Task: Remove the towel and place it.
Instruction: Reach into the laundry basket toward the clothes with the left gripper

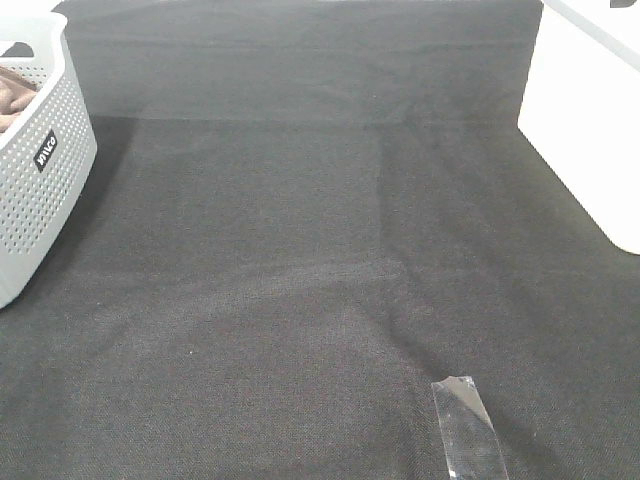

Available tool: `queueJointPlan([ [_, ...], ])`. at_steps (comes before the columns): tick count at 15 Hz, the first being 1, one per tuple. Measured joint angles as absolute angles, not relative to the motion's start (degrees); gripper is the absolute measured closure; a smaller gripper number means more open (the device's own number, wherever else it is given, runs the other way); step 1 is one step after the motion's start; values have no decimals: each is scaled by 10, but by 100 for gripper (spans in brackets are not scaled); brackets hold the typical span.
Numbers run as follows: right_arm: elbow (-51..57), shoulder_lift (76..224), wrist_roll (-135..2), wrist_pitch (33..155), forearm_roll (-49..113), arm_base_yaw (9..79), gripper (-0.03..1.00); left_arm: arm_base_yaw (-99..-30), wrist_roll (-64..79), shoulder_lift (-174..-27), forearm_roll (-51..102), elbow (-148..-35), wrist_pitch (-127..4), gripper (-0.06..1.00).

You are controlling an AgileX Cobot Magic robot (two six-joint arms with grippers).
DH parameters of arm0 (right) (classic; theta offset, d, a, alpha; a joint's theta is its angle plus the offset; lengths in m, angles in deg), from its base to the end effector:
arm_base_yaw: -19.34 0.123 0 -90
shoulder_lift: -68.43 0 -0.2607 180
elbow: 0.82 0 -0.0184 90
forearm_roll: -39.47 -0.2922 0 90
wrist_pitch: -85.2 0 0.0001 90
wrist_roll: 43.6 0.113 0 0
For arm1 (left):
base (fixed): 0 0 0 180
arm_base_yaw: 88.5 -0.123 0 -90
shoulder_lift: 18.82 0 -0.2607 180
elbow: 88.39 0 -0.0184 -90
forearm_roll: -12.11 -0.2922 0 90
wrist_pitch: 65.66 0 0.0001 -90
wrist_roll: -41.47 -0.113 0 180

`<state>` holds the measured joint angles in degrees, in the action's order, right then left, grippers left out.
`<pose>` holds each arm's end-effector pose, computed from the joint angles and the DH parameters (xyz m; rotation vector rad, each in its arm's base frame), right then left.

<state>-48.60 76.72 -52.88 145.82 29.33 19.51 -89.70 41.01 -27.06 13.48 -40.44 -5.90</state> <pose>0.0742 0.0176 0.2894 -0.1752 2.0182 0.1111 0.0761 -0.0007 0.2887 -0.0122 2.0235 -0.0102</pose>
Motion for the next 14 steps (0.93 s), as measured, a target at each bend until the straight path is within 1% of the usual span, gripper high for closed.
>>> queueJointPlan([
  [14,-486,767,-529,1458,293,195,18,-897,410,-271,134,-404,-59,-5],
])
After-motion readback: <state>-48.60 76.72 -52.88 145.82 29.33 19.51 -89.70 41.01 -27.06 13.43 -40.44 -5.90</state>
